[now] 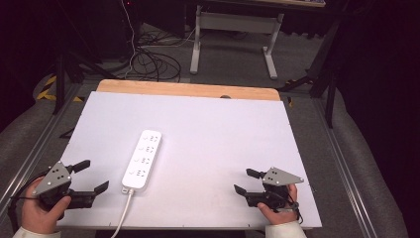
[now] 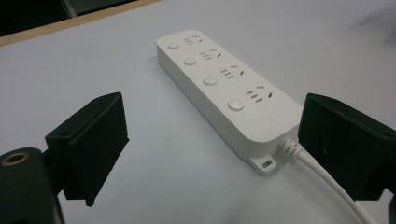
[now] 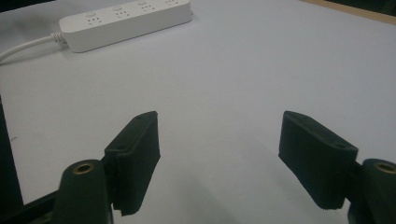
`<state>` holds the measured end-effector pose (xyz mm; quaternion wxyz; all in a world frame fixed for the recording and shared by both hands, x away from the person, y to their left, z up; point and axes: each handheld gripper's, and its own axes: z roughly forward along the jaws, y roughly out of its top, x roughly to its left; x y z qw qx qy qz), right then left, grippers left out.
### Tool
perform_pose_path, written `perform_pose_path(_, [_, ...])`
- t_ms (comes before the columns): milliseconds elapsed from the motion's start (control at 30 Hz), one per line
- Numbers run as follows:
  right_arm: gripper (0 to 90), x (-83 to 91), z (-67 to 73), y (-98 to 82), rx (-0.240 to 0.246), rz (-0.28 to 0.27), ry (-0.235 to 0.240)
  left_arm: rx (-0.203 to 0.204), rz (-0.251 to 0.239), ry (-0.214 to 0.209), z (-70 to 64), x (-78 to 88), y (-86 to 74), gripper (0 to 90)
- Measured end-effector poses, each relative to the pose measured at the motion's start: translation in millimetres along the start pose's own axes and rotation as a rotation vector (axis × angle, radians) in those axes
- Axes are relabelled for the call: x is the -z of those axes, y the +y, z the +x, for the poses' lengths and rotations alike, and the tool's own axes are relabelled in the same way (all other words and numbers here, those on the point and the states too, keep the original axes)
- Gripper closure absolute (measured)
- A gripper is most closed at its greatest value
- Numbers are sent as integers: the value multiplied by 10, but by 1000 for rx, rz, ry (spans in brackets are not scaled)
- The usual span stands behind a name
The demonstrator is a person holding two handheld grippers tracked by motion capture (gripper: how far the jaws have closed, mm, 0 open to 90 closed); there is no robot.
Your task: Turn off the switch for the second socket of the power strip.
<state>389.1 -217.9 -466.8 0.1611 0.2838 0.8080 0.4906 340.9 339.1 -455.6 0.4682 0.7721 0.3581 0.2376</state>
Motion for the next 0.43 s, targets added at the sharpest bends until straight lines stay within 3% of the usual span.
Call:
perform_pose_path(167, [290,-5,5,-1,9,5,1,17,11,-1,26,19,-119,89])
perform_pose_path(433, [290,-5,5,0,9,5,0,104,21,-16,81,4,-287,92])
